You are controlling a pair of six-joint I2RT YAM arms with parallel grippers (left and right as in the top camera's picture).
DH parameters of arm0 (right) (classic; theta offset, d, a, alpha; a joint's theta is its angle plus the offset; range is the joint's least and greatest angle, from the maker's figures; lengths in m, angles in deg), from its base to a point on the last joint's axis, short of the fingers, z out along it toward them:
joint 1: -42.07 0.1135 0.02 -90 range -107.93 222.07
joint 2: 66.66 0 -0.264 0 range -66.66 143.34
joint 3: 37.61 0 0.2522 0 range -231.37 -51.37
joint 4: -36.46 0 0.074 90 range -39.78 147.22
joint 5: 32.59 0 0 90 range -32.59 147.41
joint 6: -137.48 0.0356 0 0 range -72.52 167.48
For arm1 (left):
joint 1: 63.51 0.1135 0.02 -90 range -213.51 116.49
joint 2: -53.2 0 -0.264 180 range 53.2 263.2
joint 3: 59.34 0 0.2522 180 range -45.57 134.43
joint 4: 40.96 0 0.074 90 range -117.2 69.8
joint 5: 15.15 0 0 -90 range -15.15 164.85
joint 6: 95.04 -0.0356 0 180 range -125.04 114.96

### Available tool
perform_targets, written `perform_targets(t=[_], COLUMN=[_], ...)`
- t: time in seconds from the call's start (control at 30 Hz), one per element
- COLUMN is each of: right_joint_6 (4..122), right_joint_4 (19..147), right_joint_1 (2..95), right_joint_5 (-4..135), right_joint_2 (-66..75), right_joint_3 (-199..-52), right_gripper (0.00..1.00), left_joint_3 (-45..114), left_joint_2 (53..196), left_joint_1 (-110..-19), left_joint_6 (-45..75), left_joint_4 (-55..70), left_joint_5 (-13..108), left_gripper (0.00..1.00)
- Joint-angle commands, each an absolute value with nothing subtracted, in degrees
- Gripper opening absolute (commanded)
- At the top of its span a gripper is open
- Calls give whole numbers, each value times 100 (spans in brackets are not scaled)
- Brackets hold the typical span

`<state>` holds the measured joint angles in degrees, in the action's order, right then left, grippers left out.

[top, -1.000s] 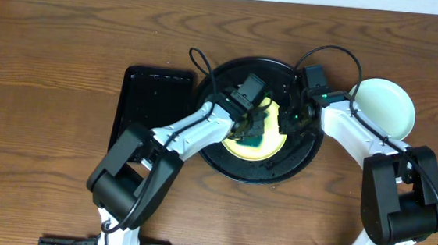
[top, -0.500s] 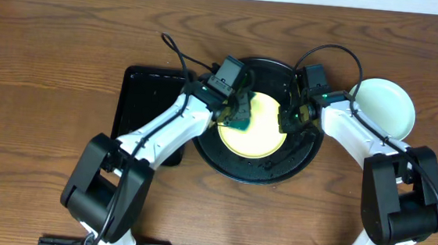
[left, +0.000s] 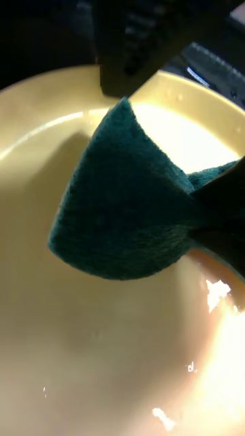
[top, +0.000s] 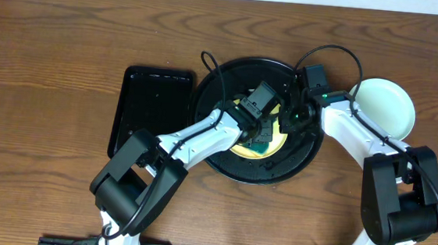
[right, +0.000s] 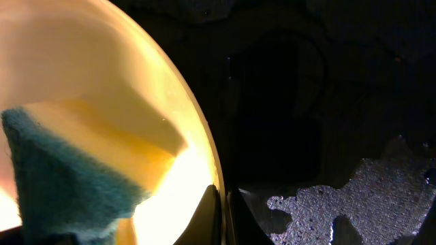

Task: Clean dirty plates on tray and stack at the side
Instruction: 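Scrub the yellow plate with the sponge in the left gripper, then move the sponge back over the black rectangular tray with the left gripper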

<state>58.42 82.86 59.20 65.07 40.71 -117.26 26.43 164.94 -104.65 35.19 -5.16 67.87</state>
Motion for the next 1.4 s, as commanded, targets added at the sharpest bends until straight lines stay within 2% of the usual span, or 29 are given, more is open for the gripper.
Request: perform_targets(t=[0.0,0.17,0.3,0.47,0.63,0.73,1.0,1.1,1.2,1.37], right_joint_6=[5833,5833,5833,5833,5833,5833,5833,5833,5833,5831], right_joint_4=[8284,8284,8284,8286,8328,8321,8196,8175,8126,7949], right_joint_1=[5904,5904,5902,5900,5900,5900,5904,5904,5904,5902], right_joint_5=[6430,6433,6430,6430,6433,6430,6435,6446,6454,6452], right_joint_2=[4045,4045,4045,4045,4047,4052,4130,4279,4362,4347], right_joint_3=[-11778,-11778,-11778,-11778,-11765,-11712,-11581,-11564,-11564,-11594], right_gripper=[1,1,1,1,1,9,16,14,2,1], left_joint_3=[2656,2667,2862,3091,3091,3089,3026,2954,2761,2436], left_joint_2=[16715,16658,16477,15836,15014,14676,14656,14759,14802,14905], left_joint_1=[-10240,-9729,-9431,-9329,-9217,-8907,-7626,-7226,-6975,-6802], left_joint_6=[3210,2690,2144,2050,2050,2045,1552,1552,1427,970], left_joint_4=[-286,-328,-203,81,466,931,1674,1777,1707,1517], left_joint_5=[7399,7558,7161,6310,6348,6636,6828,6826,6828,6828], left_gripper=[7,7,7,7,7,8,7,7,7,7])
